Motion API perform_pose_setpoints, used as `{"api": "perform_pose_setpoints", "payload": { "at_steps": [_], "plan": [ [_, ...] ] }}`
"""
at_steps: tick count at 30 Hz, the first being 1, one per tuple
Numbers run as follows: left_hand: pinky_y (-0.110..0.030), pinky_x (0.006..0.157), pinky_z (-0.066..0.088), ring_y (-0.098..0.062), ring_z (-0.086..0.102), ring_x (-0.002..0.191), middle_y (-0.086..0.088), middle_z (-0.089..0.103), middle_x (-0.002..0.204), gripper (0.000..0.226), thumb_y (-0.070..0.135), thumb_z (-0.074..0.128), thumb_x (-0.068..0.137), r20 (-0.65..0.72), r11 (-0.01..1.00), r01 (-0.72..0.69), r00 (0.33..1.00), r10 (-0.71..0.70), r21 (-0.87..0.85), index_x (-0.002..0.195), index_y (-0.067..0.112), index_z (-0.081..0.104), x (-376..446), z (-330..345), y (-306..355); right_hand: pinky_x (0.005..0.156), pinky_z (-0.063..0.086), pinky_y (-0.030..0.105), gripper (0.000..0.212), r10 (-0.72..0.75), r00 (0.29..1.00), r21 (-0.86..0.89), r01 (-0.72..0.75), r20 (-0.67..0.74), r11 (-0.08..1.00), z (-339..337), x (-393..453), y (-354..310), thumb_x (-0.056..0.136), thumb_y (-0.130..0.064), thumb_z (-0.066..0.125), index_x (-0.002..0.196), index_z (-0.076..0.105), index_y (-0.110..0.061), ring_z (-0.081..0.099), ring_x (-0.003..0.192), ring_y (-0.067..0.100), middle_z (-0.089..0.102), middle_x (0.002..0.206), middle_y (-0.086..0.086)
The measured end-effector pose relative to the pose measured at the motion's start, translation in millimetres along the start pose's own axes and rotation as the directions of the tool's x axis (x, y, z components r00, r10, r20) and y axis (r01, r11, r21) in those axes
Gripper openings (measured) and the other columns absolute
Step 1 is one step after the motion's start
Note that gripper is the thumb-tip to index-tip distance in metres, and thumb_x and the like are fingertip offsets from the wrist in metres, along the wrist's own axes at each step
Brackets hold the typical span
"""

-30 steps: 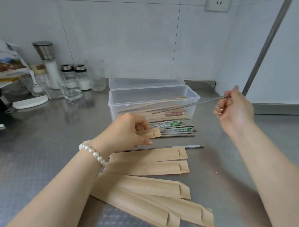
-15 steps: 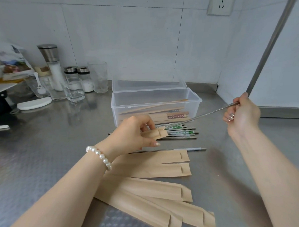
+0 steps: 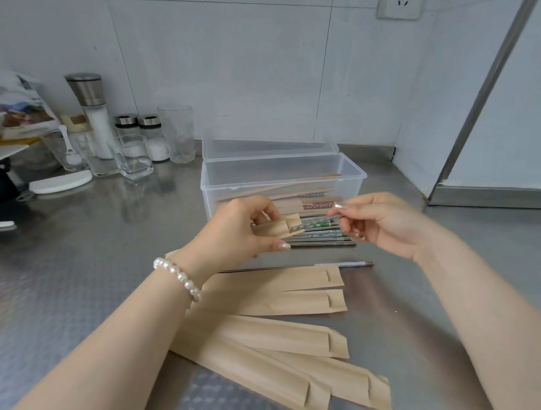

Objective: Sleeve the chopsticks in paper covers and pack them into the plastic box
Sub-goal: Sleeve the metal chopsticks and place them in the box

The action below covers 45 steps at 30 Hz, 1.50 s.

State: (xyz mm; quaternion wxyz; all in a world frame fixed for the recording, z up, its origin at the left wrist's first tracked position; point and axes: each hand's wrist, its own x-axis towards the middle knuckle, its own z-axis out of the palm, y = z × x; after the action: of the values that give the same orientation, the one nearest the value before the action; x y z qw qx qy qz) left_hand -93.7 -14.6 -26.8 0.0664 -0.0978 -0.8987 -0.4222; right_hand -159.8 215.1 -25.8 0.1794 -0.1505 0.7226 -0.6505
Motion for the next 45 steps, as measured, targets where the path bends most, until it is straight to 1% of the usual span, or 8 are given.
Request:
{"api": "perform_pose_setpoints", "payload": {
  "at_steps": [9,13,15,18,25,35,40,45],
  "plan": [
    [-0.019,0.048,0.046,-0.006,0.050,0.050,-0.002,0.059,0.080,0.035,0.019,0.083,0.062,0.010,0.999,-0.031,0.999,0.030,0.014,0.075,0.033,0.053,0,1,1,0.046,0.039,0.016,0.024,0.002,0.993,-0.027,0.001,0.122,1.000,15,-1,2,0.066,-0.022,0.065,0.085,0.074,-0.012,0.041,0.055,0.016,0.058,0.055,0.005],
    [-0.022,0.050,0.047,-0.005,0.051,0.049,-0.001,0.062,0.077,0.033,0.023,0.083,0.062,-0.068,1.000,-0.003,0.998,0.003,0.012,0.077,0.030,0.055,2,-10,-2,0.051,0.036,0.020,0.043,-0.037,0.999,-0.150,0.034,-0.018,0.988,23,-2,-2,0.066,-0.038,0.067,0.105,0.063,-0.019,0.046,0.054,0.010,0.059,0.068,0.000],
    [-0.024,0.050,0.047,-0.011,0.054,0.050,-0.001,0.064,0.078,0.031,0.026,0.083,0.062,-0.147,0.999,0.025,0.989,-0.021,0.023,0.076,0.030,0.056,3,-20,-7,0.053,0.037,0.018,0.024,-0.146,0.982,-0.376,0.091,-0.118,0.922,27,-2,-3,0.070,-0.026,0.076,0.086,0.060,-0.019,0.045,0.056,0.011,0.053,0.066,-0.002],
    [-0.022,0.043,0.043,-0.015,0.055,0.048,-0.005,0.066,0.079,0.030,0.025,0.083,0.062,-0.197,0.999,0.047,0.979,-0.045,0.006,0.076,0.029,0.056,5,-25,-11,0.055,0.037,0.022,0.024,-0.123,0.990,-0.618,0.137,0.064,0.775,34,-6,-4,0.065,-0.014,0.082,0.066,0.059,-0.019,0.043,0.058,0.012,0.050,0.061,-0.002],
    [-0.032,0.057,0.056,-0.014,0.058,0.053,-0.002,0.065,0.081,0.033,0.026,0.083,0.062,-0.102,0.996,0.047,0.994,-0.040,0.073,0.082,0.025,0.057,4,-14,-8,0.063,0.041,0.027,0.025,0.040,0.980,-0.846,0.147,0.194,0.512,50,-7,5,0.070,-0.020,0.079,0.070,0.056,-0.031,0.045,0.062,0.007,0.050,0.072,-0.008],
    [-0.020,0.045,0.048,-0.017,0.058,0.050,-0.004,0.065,0.081,0.031,0.024,0.082,0.064,-0.119,0.996,0.063,0.991,-0.055,0.063,0.083,0.023,0.057,3,-16,-7,0.057,0.035,0.020,0.024,-0.030,0.997,-0.763,0.071,0.067,0.642,31,4,9,0.073,-0.015,0.077,0.063,0.058,-0.025,0.043,0.057,0.005,0.051,0.063,-0.009],
    [-0.020,0.044,0.046,-0.015,0.057,0.049,-0.006,0.067,0.078,0.028,0.022,0.081,0.065,-0.202,0.998,0.055,0.978,-0.049,0.024,0.083,0.021,0.060,4,-26,-9,0.073,0.042,0.024,0.015,-0.144,0.985,-0.592,0.057,-0.101,0.804,13,2,2,0.077,-0.013,0.073,0.067,0.066,-0.022,0.054,0.072,0.010,0.065,0.076,0.002],
    [-0.012,0.041,0.041,-0.007,0.055,0.044,-0.007,0.066,0.078,0.027,0.019,0.081,0.065,-0.217,0.998,0.054,0.974,-0.056,-0.017,0.083,0.021,0.060,3,-28,-8,0.060,0.040,0.007,0.015,-0.088,0.988,-0.484,0.015,-0.129,0.875,-5,-7,-7,0.079,-0.012,0.071,0.068,0.070,-0.021,0.054,0.055,-0.006,0.065,0.058,-0.016]
  ]
}}
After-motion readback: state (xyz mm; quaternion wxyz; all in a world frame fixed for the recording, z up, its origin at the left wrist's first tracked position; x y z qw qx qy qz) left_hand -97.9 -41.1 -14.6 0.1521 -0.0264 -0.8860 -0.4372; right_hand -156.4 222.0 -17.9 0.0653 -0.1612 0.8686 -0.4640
